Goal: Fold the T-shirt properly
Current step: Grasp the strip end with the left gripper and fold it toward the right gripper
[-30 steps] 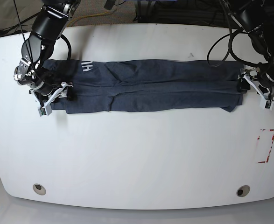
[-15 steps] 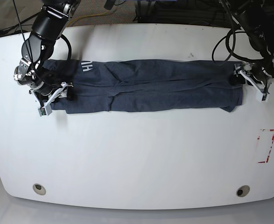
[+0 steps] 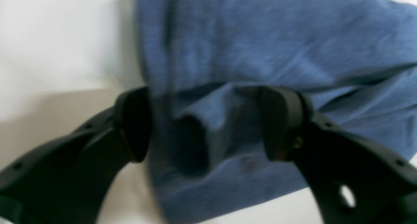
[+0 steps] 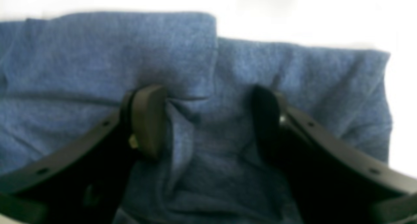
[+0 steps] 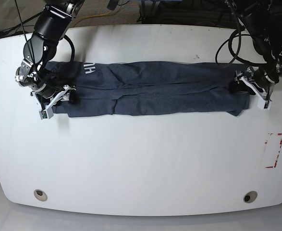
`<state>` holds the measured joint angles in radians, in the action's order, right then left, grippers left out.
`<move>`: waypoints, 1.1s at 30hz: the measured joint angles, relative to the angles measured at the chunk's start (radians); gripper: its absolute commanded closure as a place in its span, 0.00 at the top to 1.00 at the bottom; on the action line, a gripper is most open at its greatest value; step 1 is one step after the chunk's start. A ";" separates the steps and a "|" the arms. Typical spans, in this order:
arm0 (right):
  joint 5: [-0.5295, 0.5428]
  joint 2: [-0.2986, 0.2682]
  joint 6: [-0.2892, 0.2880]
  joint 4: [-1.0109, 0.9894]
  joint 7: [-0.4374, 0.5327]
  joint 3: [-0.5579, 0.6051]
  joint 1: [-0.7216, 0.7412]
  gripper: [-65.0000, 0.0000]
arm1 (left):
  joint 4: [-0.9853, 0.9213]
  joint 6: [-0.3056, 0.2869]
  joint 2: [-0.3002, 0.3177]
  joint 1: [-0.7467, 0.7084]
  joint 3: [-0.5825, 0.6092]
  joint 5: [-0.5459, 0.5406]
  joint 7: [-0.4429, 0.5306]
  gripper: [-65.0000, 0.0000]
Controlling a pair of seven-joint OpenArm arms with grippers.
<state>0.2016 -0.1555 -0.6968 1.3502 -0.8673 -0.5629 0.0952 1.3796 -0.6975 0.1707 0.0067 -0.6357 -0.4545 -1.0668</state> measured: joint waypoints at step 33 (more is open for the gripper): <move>0.001 0.025 -0.003 0.003 0.003 0.001 0.002 0.59 | 0.486 0.000 -0.087 -0.064 0.398 0.036 -0.115 0.08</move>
<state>0.2024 -0.1303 -0.7002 1.3529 -0.8639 -0.5617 0.0975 1.8652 -0.6971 0.0837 -0.0578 -0.2378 -0.4183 -1.1816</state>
